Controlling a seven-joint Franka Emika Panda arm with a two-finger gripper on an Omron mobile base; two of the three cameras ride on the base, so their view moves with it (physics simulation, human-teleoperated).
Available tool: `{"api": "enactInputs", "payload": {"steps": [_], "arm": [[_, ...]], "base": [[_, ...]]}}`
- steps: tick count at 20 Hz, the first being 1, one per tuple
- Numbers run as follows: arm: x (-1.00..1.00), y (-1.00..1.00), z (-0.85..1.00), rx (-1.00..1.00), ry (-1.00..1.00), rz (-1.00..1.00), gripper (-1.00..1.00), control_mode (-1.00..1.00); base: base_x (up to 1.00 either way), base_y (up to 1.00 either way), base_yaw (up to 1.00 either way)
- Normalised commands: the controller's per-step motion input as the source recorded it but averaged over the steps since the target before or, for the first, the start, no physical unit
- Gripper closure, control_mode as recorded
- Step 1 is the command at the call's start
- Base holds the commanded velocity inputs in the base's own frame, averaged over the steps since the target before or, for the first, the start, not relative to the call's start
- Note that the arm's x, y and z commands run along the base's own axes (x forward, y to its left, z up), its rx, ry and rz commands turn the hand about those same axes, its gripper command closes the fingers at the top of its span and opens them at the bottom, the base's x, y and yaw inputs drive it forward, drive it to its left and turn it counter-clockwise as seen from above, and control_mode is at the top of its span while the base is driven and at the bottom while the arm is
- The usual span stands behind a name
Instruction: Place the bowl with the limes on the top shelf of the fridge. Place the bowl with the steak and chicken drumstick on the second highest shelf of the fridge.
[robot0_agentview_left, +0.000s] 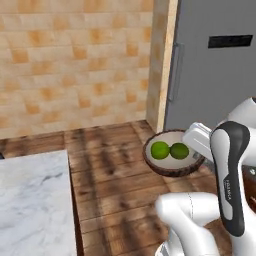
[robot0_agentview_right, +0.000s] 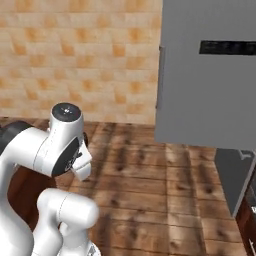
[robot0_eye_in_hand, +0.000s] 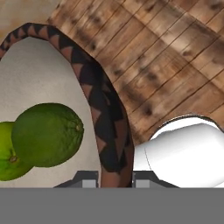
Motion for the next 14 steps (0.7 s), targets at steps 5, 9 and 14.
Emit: {"api": "enactInputs", "payload": {"steps": [5,9,14], "arm": [[0.00,0.00,0.00,0.00,0.00,0.00,1.00,1.00],[0.00,0.00,0.00,0.00,0.00,0.00,1.00,1.00],[0.00,0.00,0.00,0.00,0.00,0.00,1.00,1.00]], "base": [[1.00,0.32,0.27],[1.00,0.28,0.26],[1.00,0.31,0.19]]}}
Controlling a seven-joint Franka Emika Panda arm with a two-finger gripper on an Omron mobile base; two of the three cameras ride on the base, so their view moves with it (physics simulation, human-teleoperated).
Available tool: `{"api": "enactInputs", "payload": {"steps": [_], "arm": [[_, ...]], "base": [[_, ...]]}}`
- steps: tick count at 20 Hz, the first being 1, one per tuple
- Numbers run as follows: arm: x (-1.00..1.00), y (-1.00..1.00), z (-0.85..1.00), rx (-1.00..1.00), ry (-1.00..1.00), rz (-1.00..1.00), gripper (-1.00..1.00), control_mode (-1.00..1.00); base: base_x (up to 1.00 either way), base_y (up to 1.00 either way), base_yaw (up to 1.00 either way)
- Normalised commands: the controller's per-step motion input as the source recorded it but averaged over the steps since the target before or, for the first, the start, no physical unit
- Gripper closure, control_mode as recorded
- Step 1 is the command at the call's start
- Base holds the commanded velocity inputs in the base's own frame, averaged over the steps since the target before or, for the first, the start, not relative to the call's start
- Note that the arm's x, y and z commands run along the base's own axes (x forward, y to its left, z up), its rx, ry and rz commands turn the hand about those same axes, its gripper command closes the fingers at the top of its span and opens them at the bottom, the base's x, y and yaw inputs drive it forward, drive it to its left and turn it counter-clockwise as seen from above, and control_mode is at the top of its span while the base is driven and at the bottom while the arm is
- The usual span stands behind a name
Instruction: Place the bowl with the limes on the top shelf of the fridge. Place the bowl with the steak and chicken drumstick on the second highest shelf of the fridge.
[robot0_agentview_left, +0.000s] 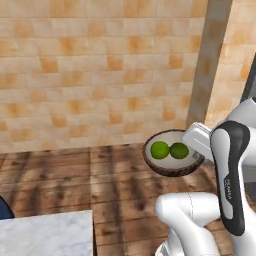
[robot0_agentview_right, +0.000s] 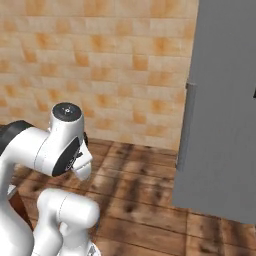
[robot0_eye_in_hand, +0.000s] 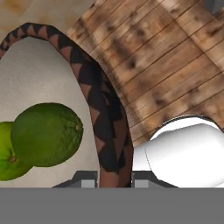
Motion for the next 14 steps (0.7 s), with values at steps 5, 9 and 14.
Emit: {"api": "enactInputs", "payload": {"steps": [5,9,14], "arm": [[0.00,0.00,0.00,0.00,0.00,0.00,1.00,1.00],[0.00,0.00,0.00,0.00,0.00,0.00,1.00,1.00],[0.00,0.00,0.00,0.00,0.00,0.00,1.00,1.00]], "base": [[1.00,0.35,0.11],[1.00,0.32,0.10],[1.00,0.33,0.01]]}}
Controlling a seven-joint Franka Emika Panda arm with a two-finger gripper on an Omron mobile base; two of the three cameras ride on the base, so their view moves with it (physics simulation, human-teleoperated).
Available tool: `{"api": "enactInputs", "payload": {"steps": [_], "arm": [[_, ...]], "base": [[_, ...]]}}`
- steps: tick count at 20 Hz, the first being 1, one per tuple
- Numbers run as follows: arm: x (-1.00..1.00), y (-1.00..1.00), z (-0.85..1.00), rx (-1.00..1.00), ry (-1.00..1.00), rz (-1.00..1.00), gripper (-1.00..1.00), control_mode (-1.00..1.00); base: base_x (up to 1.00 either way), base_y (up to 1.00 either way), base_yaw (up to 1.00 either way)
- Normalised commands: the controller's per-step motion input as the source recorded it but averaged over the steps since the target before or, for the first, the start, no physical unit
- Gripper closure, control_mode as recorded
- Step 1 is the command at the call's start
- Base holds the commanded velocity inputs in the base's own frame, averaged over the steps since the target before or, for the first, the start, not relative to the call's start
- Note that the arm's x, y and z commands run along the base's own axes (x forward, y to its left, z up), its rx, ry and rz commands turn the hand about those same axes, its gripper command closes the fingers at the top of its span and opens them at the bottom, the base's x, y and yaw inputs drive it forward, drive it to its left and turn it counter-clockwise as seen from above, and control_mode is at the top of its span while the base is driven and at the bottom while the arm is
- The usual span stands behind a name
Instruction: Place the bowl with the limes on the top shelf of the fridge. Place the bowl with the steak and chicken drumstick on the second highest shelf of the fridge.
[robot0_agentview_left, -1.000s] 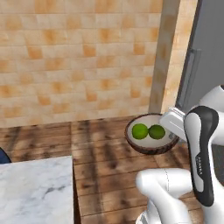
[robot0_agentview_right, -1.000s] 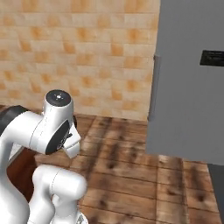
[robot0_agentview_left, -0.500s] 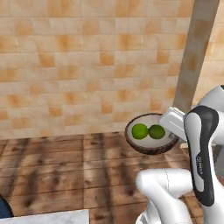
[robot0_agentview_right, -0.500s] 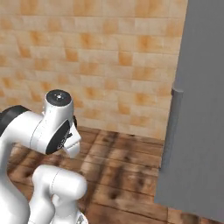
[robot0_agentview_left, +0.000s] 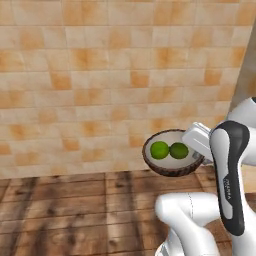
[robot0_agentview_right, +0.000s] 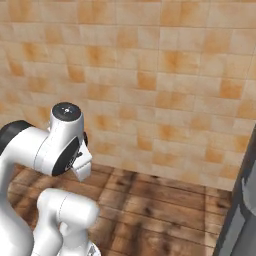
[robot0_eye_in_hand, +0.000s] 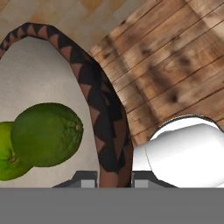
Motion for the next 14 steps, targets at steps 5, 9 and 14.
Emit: {"api": "enactInputs", "payload": {"steps": [5,9,14], "arm": [[0.00,0.00,0.00,0.00,0.00,0.00,1.00,1.00],[0.00,0.00,0.00,0.00,0.00,0.00,1.00,1.00],[0.00,0.00,0.00,0.00,0.00,0.00,1.00,1.00]], "base": [[1.00,0.27,0.00],[1.00,0.29,-0.16],[0.88,0.24,-0.58]]}}
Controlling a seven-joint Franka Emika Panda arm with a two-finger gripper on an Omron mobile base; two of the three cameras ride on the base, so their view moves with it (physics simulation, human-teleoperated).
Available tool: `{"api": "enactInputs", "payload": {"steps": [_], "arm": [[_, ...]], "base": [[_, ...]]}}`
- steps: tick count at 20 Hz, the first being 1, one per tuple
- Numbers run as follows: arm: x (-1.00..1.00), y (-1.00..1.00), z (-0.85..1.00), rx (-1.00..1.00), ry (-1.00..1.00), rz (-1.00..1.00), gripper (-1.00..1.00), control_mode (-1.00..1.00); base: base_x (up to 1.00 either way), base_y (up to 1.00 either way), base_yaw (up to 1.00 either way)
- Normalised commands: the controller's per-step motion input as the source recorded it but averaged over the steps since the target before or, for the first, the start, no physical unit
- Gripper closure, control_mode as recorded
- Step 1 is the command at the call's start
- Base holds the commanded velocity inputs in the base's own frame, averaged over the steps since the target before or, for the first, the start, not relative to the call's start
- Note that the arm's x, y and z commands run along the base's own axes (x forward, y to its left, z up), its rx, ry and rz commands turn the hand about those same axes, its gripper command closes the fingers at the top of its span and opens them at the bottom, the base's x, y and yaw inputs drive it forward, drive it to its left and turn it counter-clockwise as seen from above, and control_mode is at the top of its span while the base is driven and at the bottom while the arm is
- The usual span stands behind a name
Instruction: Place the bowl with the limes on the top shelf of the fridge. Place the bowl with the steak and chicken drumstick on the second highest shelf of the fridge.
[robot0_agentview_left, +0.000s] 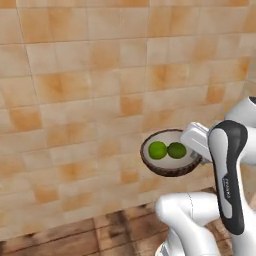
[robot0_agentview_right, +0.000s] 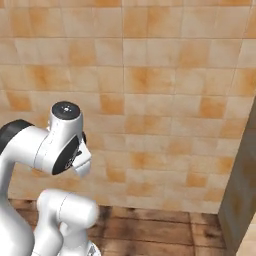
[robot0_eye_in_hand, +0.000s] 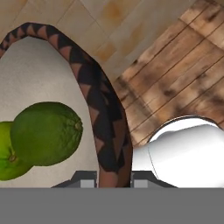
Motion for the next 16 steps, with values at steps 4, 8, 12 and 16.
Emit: {"api": "enactInputs", "payload": {"steps": [4,8,12,16], "arm": [[0.00,0.00,0.00,0.00,0.00,0.00,1.00,1.00],[0.00,0.00,0.00,0.00,0.00,0.00,1.00,1.00],[0.00,0.00,0.00,0.00,0.00,0.00,1.00,1.00],[0.00,0.00,0.00,0.00,0.00,0.00,1.00,1.00]], "base": [[0.24,0.13,-0.88],[0.00,0.08,-0.96],[0.01,0.00,-0.96],[0.46,-0.06,-0.74]]}}
